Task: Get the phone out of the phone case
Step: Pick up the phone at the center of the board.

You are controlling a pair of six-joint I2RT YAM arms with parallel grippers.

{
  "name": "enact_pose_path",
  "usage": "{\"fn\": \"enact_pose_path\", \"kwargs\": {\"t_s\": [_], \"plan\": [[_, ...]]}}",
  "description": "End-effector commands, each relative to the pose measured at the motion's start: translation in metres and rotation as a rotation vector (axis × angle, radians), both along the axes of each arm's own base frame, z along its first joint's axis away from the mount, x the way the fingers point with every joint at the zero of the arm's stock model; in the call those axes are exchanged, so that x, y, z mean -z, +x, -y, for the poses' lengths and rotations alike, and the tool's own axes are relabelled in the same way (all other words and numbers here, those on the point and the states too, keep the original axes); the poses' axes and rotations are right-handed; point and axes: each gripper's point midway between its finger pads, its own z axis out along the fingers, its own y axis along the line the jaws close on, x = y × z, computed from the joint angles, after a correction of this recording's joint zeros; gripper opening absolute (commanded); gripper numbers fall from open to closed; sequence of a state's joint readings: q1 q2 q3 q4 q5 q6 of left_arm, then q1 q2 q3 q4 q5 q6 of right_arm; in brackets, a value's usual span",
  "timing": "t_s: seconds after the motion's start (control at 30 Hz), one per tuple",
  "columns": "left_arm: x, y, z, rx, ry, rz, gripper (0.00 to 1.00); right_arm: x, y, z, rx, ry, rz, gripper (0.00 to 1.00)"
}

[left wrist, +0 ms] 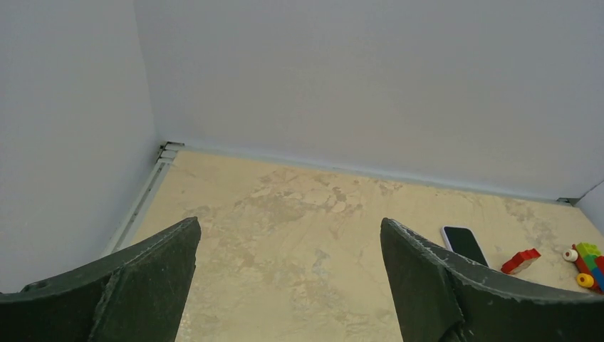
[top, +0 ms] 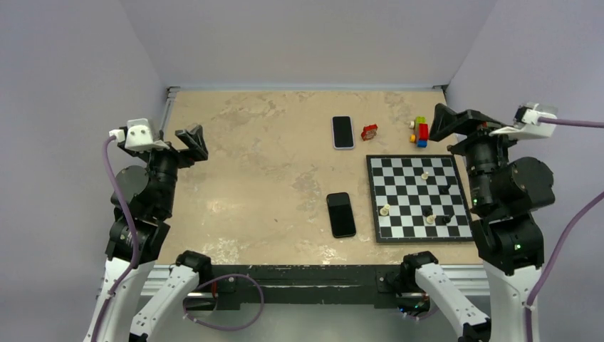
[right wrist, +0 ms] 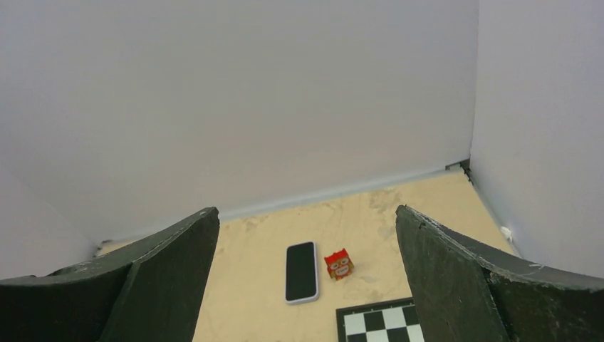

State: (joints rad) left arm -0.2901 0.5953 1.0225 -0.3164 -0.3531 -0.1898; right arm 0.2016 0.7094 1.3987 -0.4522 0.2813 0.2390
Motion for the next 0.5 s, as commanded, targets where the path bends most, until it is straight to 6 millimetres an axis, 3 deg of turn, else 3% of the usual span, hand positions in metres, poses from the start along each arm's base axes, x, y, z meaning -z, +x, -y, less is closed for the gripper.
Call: {"fn": "enact_pose_path", "kwargs": {"t_s": [0.0, 0.23, 0.37, 0.47], "plan": [[-0.008, -0.001, -0.002, -0.007, 0.01, 0.02, 1.0, 0.032, 0.025, -0.007, -0.014, -0.022, -0.12, 0.98], [-0.001, 0.007, 0.012, 0.053, -0.007, -0.01, 1.0, 0.047, 0.037, -0.015, -0.039, -0.004, -0.155, 0.98], [0.001, 0.009, 0.014, 0.061, -0.011, -0.02, 1.0, 0.072, 0.056, -0.022, -0.053, -0.006, -0.25, 0.98], [0.004, 0.012, 0.018, 0.076, -0.016, -0.031, 1.0, 0.103, 0.074, -0.025, -0.035, 0.039, -0.358, 0.98]]}}
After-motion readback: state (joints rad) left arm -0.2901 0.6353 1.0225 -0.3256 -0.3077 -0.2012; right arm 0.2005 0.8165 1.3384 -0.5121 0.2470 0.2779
